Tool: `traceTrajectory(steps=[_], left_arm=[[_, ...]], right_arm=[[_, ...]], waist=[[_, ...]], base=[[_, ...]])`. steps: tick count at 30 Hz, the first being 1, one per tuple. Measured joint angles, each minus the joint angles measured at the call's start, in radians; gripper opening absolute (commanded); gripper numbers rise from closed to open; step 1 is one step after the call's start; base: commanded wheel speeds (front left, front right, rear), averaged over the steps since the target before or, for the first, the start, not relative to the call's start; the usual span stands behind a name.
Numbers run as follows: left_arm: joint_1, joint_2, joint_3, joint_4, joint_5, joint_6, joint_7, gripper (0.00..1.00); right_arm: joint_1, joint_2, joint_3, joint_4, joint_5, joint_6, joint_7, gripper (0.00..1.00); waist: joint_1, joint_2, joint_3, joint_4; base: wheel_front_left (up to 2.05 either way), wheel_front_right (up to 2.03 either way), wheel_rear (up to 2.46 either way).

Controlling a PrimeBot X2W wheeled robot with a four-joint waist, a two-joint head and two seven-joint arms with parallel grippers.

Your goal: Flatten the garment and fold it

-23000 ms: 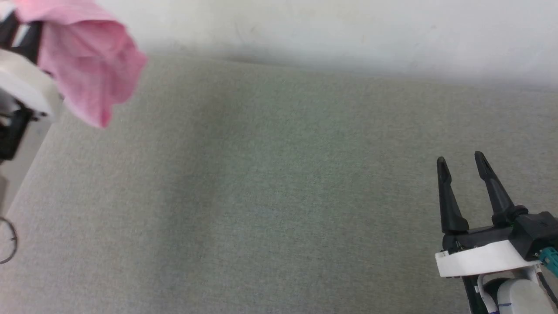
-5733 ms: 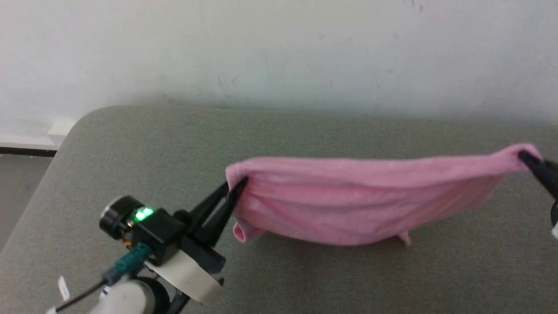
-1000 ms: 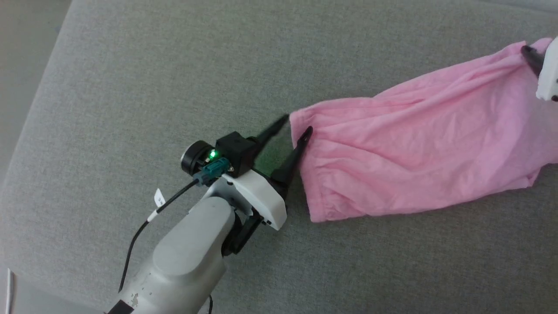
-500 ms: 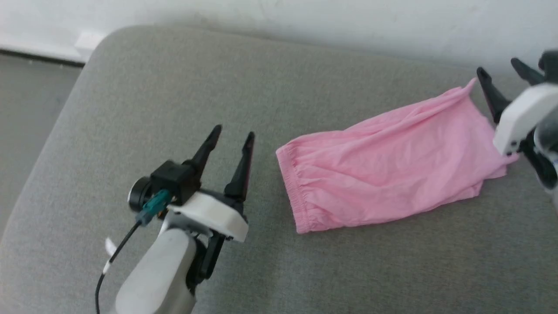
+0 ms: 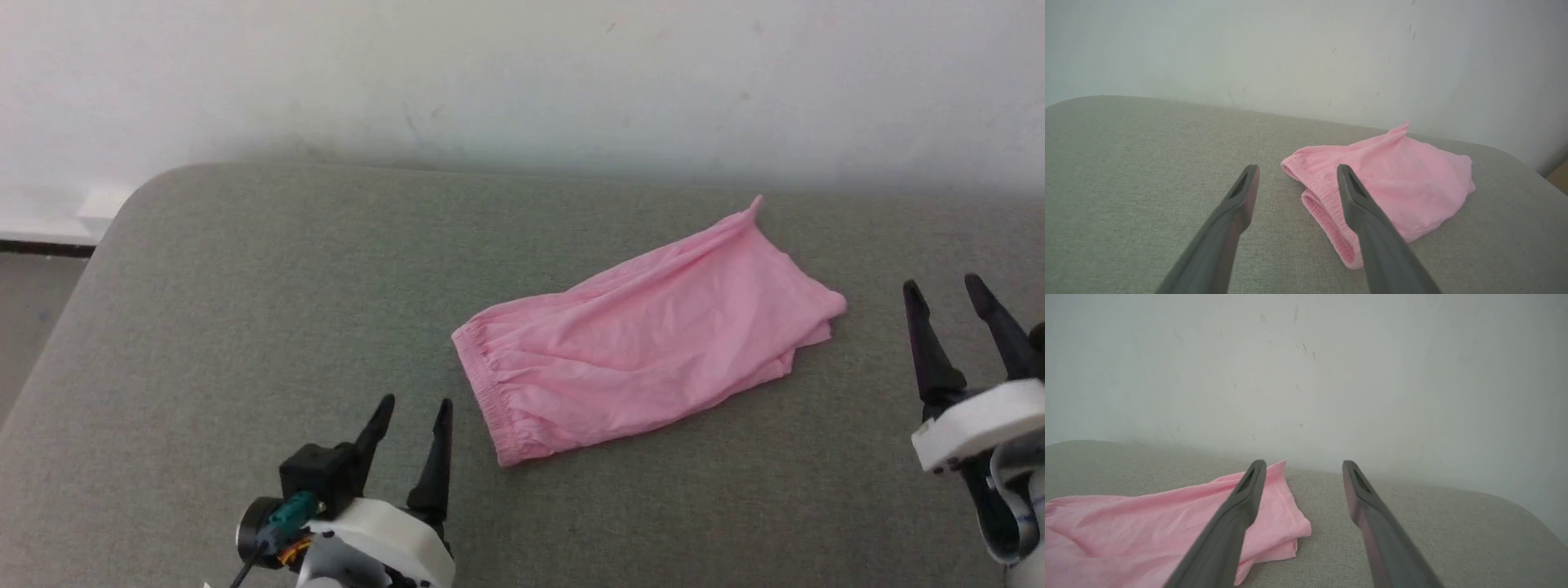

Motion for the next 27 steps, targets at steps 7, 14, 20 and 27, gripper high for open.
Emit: traceTrajectory(steps=[7, 14, 20, 27], left_arm=[[-0.004, -0.009, -0.058, 0.025, -0.022, -0.004, 0.172, 1.0], [-0.091, -0.03, -0.072, 0.106, -0.032, 0.03, 0.313, 1.0], [-0.133, -0.023, -0.086, 0.165, -0.005, 0.081, 0.386, 1.0], [-0.164, -0.008, -0.108, 0.17, 0.002, 0.07, 0.43, 0.0]], right_arm=[[0.192, 0.145, -0.154, -0.228, -0.108, 0.0, 0.033, 1.0], [0.229, 0.201, -0.19, -0.362, -0.14, 0.0, 0.091, 1.0], [0.229, 0.215, -0.191, -0.401, -0.14, 0.0, 0.107, 1.0], [0.229, 0.211, -0.193, -0.415, -0.141, 0.0, 0.121, 1.0]], waist=[[0.0002, 0.0, 0.014, -0.066], [0.0004, 0.0001, 0.074, -0.113], [0.0003, 0.0001, 0.12, -0.147], [0.0002, 0.0, 0.146, -0.149]], base=[[0.0, 0.0, 0.0], [0.0, 0.0, 0.0], [0.0, 0.0, 0.0], [0.0, 0.0, 0.0]])
